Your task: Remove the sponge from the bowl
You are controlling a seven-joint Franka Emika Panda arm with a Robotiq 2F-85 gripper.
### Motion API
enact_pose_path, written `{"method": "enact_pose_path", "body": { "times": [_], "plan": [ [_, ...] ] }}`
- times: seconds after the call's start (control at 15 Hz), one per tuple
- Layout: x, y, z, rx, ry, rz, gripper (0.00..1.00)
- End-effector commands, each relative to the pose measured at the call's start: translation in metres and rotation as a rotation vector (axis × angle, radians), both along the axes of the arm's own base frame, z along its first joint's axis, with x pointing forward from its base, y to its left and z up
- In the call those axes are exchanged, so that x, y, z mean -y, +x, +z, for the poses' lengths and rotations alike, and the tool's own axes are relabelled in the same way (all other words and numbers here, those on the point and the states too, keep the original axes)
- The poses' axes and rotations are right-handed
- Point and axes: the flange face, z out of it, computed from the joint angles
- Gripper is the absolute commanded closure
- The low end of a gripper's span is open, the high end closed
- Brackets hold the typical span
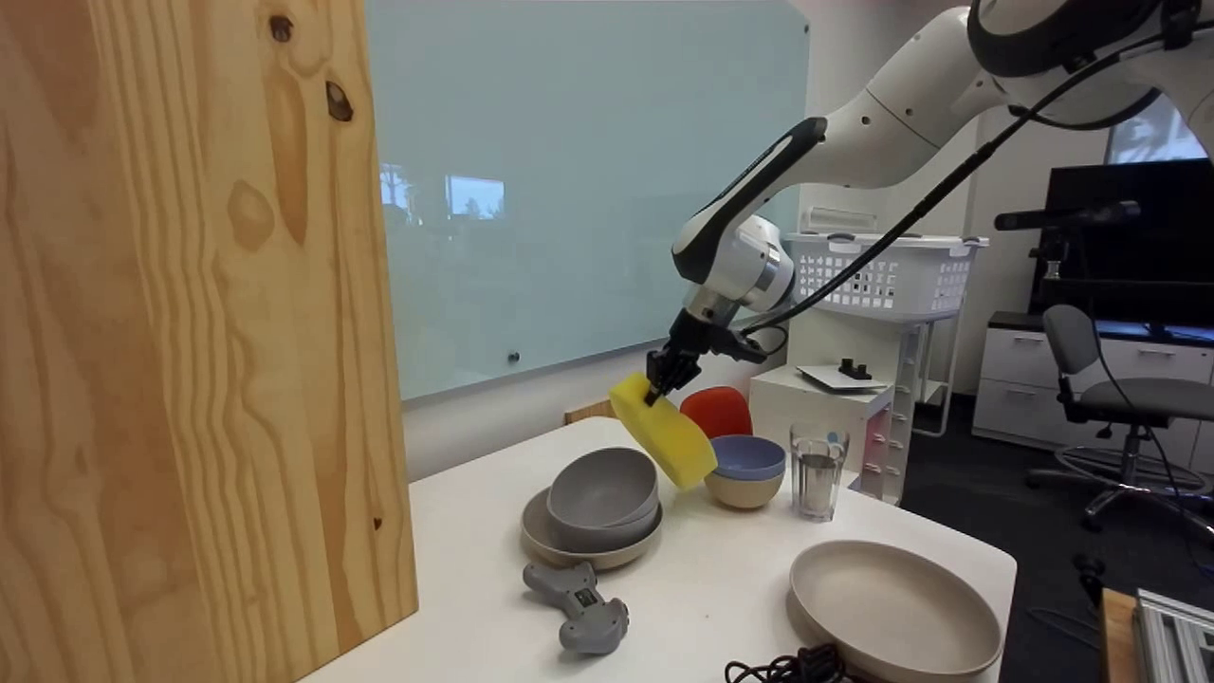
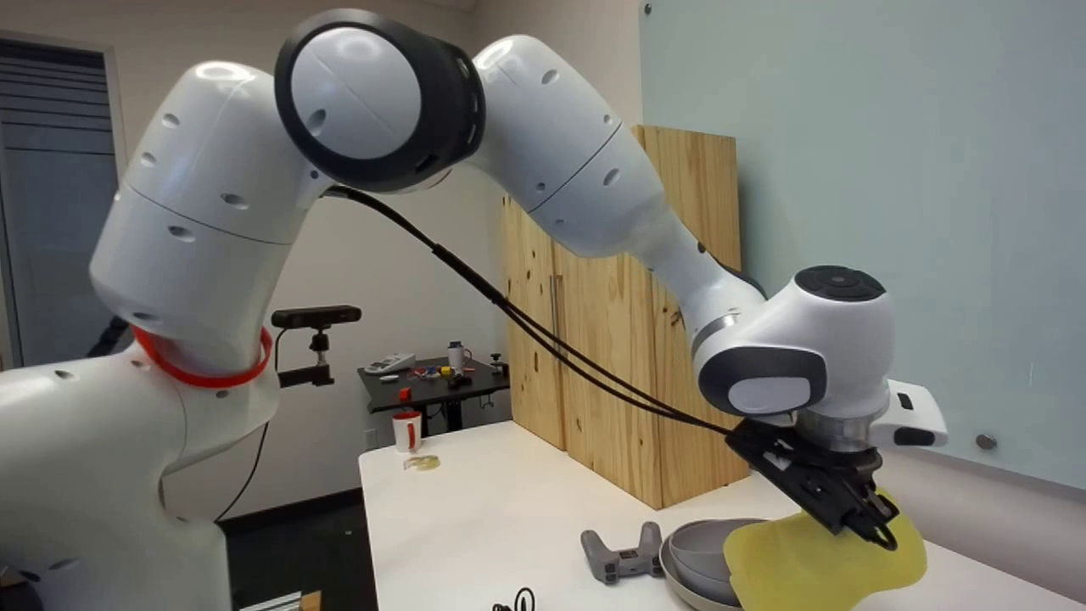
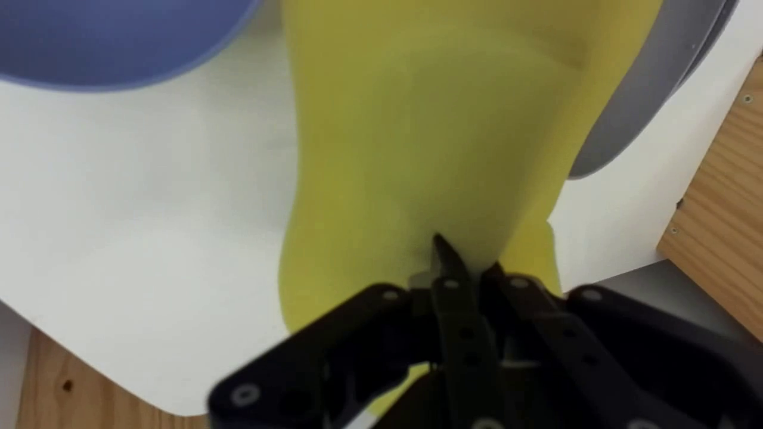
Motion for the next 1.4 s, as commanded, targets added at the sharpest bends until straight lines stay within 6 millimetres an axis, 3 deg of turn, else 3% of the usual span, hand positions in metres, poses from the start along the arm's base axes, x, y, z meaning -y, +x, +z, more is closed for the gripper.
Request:
{"method": "enact_pose_path", "body": {
  "times": [0.0,0.53,1.07,1.33],
  "plan": [
    [0.017,-0.02,-0.007,-0.043,0.133,0.04,0.98],
    [0.042,-0.056,-0.016,-0.114,0.25,0.067,0.98],
    [0.037,-0.104,-0.057,-0.138,0.478,0.121,0.98],
    [0.055,-0.127,-0.073,-0.17,0.493,0.1,0.98]
  ]
}}
